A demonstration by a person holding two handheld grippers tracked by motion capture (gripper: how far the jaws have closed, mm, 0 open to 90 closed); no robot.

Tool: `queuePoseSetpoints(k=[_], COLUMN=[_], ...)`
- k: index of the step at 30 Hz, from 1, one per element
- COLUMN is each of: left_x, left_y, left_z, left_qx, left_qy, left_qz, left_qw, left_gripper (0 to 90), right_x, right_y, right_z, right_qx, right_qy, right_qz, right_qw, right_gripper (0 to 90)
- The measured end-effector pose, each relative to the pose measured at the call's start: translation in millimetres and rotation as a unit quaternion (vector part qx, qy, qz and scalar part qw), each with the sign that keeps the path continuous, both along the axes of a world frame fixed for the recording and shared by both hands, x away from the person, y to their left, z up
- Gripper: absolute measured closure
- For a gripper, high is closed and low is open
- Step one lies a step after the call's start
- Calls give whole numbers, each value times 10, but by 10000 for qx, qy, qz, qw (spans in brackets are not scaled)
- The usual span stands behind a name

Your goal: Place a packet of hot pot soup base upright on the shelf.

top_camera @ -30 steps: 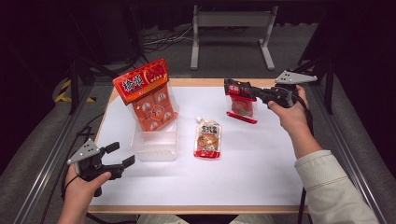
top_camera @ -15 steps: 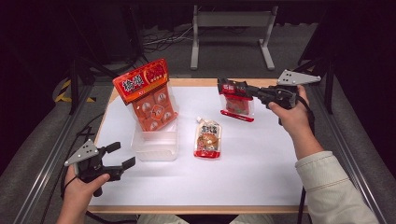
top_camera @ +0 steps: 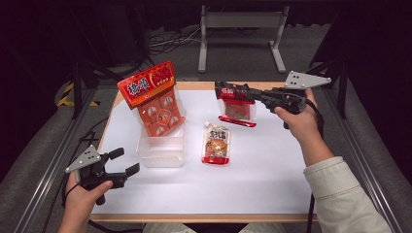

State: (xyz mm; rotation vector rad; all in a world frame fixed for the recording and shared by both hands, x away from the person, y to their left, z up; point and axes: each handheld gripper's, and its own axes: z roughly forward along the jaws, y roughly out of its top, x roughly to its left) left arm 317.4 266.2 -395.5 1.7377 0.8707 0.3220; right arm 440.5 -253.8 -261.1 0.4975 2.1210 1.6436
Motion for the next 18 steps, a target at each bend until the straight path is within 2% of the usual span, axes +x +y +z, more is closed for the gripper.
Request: queuePoseSetpoints(k=[18], left_x=[-113], left_y=[50], left_z=[-35], left_qx=[41], left_qy=[34], left_qz=[114], left_qw=[9999], left_gripper=[123], right_x=[73], right_y=[514], right_z=[47], right_qx=[-3], right_qy=[-51], right_qz=[446], right_qw=[9990], right_gripper=[900])
